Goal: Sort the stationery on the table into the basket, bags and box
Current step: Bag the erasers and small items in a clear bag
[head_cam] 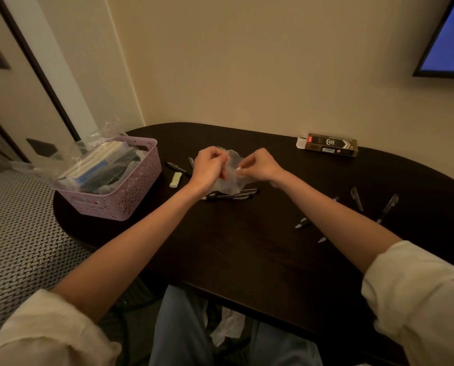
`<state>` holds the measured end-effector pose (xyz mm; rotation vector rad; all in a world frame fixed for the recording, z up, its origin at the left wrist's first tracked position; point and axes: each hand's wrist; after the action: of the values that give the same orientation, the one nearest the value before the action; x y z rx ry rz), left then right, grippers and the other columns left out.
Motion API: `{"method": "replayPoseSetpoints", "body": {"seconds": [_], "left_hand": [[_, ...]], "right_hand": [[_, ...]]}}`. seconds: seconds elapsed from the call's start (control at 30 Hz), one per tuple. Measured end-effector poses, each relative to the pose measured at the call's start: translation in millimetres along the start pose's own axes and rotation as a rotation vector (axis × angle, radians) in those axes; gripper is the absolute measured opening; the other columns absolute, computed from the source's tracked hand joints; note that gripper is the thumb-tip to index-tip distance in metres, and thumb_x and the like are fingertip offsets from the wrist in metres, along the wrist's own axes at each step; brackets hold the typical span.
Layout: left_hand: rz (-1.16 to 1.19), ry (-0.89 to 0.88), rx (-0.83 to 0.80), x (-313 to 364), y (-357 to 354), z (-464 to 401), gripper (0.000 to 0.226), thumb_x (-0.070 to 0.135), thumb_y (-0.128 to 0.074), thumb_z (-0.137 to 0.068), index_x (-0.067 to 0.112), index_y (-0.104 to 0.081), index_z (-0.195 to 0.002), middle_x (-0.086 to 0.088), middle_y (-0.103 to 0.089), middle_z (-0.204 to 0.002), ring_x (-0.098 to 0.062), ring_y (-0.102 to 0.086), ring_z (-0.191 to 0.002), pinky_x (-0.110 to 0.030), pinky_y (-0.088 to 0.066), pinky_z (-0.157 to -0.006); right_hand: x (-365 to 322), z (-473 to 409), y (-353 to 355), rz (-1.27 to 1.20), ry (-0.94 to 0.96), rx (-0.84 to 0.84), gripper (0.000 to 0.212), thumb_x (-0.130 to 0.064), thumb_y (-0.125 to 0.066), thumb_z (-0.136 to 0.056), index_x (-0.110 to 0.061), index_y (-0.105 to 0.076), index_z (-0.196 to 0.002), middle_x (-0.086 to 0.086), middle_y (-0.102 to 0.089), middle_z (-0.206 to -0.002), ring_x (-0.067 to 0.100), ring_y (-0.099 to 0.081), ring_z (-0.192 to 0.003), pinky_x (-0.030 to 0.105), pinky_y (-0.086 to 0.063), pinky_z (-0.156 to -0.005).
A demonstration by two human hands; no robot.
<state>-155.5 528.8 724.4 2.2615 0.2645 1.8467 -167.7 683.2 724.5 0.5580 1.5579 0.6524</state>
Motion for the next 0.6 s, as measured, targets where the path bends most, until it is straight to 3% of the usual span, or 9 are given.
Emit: {"method": "replayPoseSetpoints", "body": {"seconds": [0.07, 0.17, 0.27, 0.37, 0.6], "left_hand": [[0.009, 0.009, 0.008, -1, 0, -3, 0.016, 0.008, -0.049, -0.097, 0.008, -0.062, -0.086, -0.004, -0.058, -0.072, -0.008, -0.057, -0.058, -0.020, -0.049, -0.055], [-0.007, 0.016, 0.010, -4, -1, -8, 0.016, 0.010, -0.050, -0.097, 0.003, -0.063, -0.090, -0.004, -0.058, -0.070, -0.003, -0.055, -0.050, -0.022, -0.049, -0.054], [-0.009, 0.032, 0.011, -6, -3, -11, 0.019, 0.013, -0.051, -0.098, -0.002, -0.063, -0.093, -0.004, -0.054, -0.067, -0.002, -0.052, -0.046, -0.020, -0.048, -0.051], [-0.015, 0.013, -0.022, -7, 0, -12, 0.018, 0.019, -0.055, -0.097, 0.005, -0.062, -0.086, -0.003, -0.054, -0.067, -0.006, -0.053, -0.050, -0.018, -0.047, -0.048], [-0.057, 0.036, -0.123, -8, 9, -22, 0.036, 0.031, -0.069, -0.086, -0.003, -0.065, -0.096, 0.000, -0.057, -0.061, -0.005, -0.055, -0.047, -0.023, -0.050, -0.050]], "right_hand": [[1, -2, 4, -0.112, 0.013, 0.011, 0.010, -0.011, -0.070, -0.084, -0.007, -0.074, -0.092, 0.002, -0.070, -0.088, 0.008, -0.065, -0.080, 0.018, -0.051, -0.068], [8, -9, 13, -0.280, -0.014, 0.137, 0.008, -0.005, -0.065, -0.087, -0.009, -0.071, -0.084, 0.009, -0.071, -0.081, 0.015, -0.069, -0.073, 0.025, -0.056, -0.068], [22, -22, 28, -0.276, -0.089, 0.285, 0.011, -0.005, -0.058, -0.091, -0.006, -0.069, -0.092, 0.007, -0.069, -0.083, 0.012, -0.065, -0.072, 0.023, -0.055, -0.065], [42, -40, 39, -0.247, -0.175, 0.370, 0.012, -0.004, -0.056, -0.092, -0.005, -0.068, -0.093, 0.012, -0.069, -0.093, 0.014, -0.063, -0.079, 0.030, -0.057, -0.074], [70, -79, 38, -0.024, -0.250, 0.277, 0.022, 0.000, -0.060, -0.087, -0.004, -0.066, -0.108, 0.015, -0.064, -0.116, 0.026, -0.060, -0.109, 0.041, -0.052, -0.094]]}}
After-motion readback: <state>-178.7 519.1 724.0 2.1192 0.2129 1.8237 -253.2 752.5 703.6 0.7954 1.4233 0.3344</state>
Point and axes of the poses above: each hand's wrist, its own z-axis away from the middle knuckle, its own y-axis out of the back of the hand, x = y × z
